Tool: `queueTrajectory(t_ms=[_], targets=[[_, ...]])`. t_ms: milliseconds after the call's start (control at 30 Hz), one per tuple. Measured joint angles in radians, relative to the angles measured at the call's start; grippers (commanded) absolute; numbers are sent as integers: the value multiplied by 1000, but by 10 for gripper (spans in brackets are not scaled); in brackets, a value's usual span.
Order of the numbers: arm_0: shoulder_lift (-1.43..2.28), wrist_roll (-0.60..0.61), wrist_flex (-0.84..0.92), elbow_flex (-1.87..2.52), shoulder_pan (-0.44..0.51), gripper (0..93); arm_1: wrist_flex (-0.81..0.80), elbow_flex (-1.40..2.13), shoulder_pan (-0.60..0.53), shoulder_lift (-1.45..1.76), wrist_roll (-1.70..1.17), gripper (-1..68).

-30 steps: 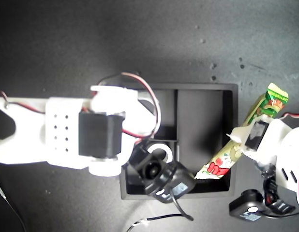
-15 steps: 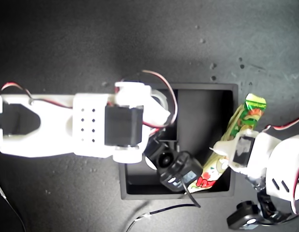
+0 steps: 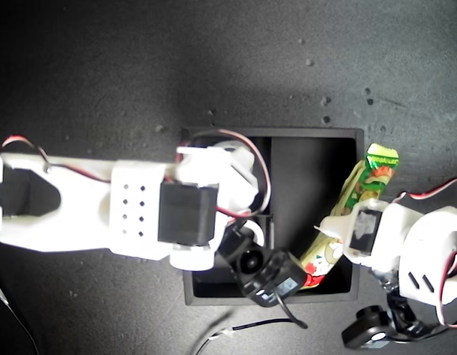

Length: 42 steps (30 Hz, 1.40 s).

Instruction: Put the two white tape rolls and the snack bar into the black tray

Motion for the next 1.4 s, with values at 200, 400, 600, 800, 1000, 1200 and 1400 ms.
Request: queueTrajectory(t_ms=[200,400,600,800,1000,1200,1400], targets=[[365,9,0,291,-32,168,43,-167,2,-153,-3,187],[893,-69,0,712,-51,157,120,-225,2,-175,-3,281],[1253,-192,-34,1098,49,149,330,-350,-14,-175,-3,345],[1489,-295,-262,1528,115,145,597,-609,-6,-173,-3,340],[1559,-328,-600,1924,129,94,664,-561,69,43,129,44],[1583,-319,-801,2160,104,1,669,-227,198,164,388,-4],[1692,-331,-871,2365,86,1,637,83,295,313,509,-6]])
